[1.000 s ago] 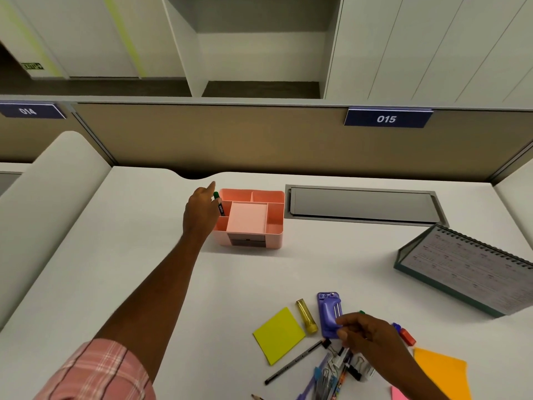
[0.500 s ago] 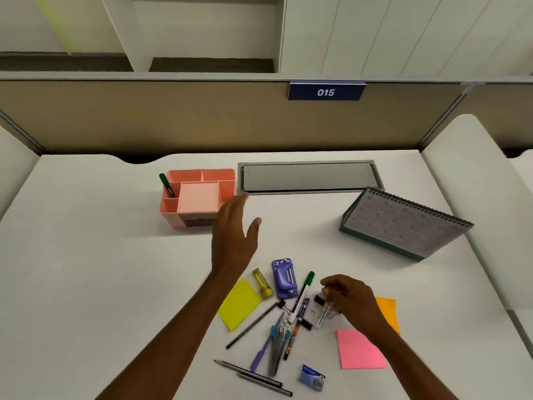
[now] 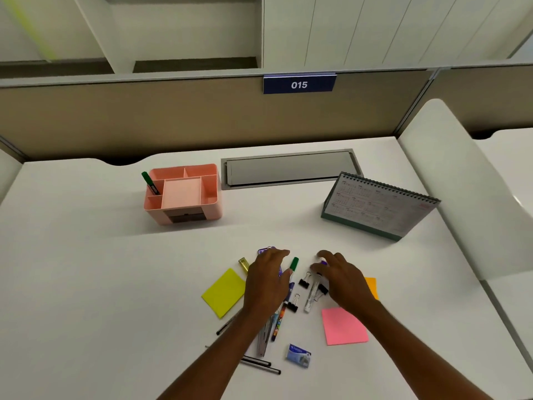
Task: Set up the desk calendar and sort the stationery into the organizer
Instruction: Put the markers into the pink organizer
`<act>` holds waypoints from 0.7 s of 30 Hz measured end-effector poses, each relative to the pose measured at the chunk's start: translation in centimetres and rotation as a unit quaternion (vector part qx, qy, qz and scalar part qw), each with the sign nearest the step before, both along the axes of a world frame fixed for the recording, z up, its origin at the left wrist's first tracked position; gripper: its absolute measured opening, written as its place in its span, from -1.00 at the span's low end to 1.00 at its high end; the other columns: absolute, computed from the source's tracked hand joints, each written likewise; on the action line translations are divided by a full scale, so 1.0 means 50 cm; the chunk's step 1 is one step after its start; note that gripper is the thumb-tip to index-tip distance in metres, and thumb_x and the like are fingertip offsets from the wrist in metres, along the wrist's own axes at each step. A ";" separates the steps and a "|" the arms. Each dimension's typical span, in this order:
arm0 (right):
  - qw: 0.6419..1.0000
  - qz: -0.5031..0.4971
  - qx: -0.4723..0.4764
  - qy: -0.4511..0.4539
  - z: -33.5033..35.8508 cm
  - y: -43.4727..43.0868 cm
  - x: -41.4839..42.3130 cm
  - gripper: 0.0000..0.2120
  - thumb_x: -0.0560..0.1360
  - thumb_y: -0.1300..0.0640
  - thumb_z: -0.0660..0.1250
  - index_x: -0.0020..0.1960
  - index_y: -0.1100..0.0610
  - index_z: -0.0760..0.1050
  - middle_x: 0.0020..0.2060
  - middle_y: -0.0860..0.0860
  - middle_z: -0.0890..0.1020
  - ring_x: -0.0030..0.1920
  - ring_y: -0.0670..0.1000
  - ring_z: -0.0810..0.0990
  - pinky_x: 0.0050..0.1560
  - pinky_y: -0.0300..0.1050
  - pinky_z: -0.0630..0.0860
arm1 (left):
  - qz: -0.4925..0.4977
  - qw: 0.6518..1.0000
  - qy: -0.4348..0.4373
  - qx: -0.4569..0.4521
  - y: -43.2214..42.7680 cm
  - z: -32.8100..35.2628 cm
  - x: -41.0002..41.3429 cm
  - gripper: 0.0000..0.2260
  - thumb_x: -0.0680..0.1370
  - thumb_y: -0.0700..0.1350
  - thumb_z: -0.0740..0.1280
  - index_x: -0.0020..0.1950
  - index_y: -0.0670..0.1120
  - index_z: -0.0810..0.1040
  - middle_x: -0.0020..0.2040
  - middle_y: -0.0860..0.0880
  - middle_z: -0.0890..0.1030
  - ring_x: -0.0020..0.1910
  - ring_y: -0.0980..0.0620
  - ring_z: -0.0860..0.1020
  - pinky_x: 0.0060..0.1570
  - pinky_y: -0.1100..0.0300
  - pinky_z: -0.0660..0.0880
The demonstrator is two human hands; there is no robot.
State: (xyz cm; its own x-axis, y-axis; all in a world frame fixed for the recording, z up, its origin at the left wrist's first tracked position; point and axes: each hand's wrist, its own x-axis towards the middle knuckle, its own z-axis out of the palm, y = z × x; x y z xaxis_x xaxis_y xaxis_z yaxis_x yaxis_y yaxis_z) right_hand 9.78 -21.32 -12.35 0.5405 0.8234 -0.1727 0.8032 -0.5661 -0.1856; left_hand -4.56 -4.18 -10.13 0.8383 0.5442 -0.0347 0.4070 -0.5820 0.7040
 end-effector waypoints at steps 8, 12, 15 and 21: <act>0.996 0.061 -0.021 -0.068 0.005 0.003 0.028 -0.58 0.21 0.45 0.52 -0.06 0.04 0.62 0.13 0.04 0.65 -0.06 0.09 0.60 -0.39 -0.08 0.47 | 0.016 1.000 0.010 -0.022 -0.003 0.016 0.001 -0.71 0.61 -0.07 0.41 0.34 0.02 0.59 0.33 0.06 0.57 0.35 0.10 0.48 0.24 0.31 0.38; 0.996 0.061 0.003 -0.059 0.013 -0.004 0.043 -0.55 0.25 0.47 0.42 -0.06 -0.02 0.54 -0.06 -0.08 0.64 -0.09 0.03 0.51 -0.34 -0.10 0.41 | 0.011 0.999 0.018 -0.044 -0.005 0.016 0.007 -0.73 0.61 -0.05 0.41 0.31 0.02 0.60 0.30 0.06 0.60 0.31 0.08 0.51 0.26 0.22 0.44; 0.999 0.036 0.032 -0.002 0.030 -0.003 0.049 -0.60 0.36 0.43 0.42 -0.01 -0.04 0.56 -0.11 -0.11 0.63 -0.07 -0.01 0.51 -0.26 -0.08 0.49 | 0.004 0.998 0.012 -0.069 -0.005 0.010 0.014 -0.75 0.59 -0.04 0.43 0.26 0.01 0.64 0.19 0.06 0.64 0.18 0.07 0.58 0.18 0.17 0.54; 0.972 -0.030 0.094 0.214 0.081 0.021 0.061 -0.62 0.44 0.46 0.42 0.00 -0.01 0.65 -0.06 -0.05 0.66 -0.06 -0.06 0.65 -0.01 -0.10 0.64 | -0.013 0.990 0.020 -0.140 -0.011 0.015 0.034 -0.63 0.53 0.01 0.51 0.33 0.00 0.64 0.20 0.06 0.68 0.08 0.13 0.64 0.12 0.17 0.62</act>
